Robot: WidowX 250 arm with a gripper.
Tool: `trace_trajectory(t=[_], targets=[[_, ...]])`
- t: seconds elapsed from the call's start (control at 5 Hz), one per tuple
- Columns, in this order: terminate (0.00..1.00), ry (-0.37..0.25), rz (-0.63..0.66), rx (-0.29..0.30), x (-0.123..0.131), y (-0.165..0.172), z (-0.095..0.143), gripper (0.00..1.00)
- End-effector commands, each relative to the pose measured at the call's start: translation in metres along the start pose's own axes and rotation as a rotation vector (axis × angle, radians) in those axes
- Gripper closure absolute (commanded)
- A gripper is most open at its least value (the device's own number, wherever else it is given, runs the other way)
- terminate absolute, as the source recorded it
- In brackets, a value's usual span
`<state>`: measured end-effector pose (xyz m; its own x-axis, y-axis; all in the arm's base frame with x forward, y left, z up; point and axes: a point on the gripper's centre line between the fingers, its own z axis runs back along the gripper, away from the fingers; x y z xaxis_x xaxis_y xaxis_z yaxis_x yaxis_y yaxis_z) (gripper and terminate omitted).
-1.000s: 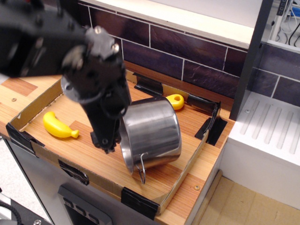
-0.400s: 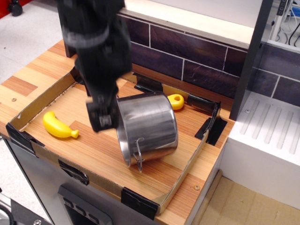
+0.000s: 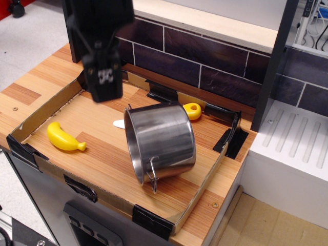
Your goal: Topple metal pot
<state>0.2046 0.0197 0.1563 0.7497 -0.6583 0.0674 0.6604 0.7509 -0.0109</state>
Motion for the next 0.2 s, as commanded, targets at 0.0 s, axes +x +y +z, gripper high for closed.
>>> trace_trajectory(t=[0.0], targets=[[1.0, -0.023, -0.005, 0.021, -0.001, 0.0088, 0.0118, 0.0]])
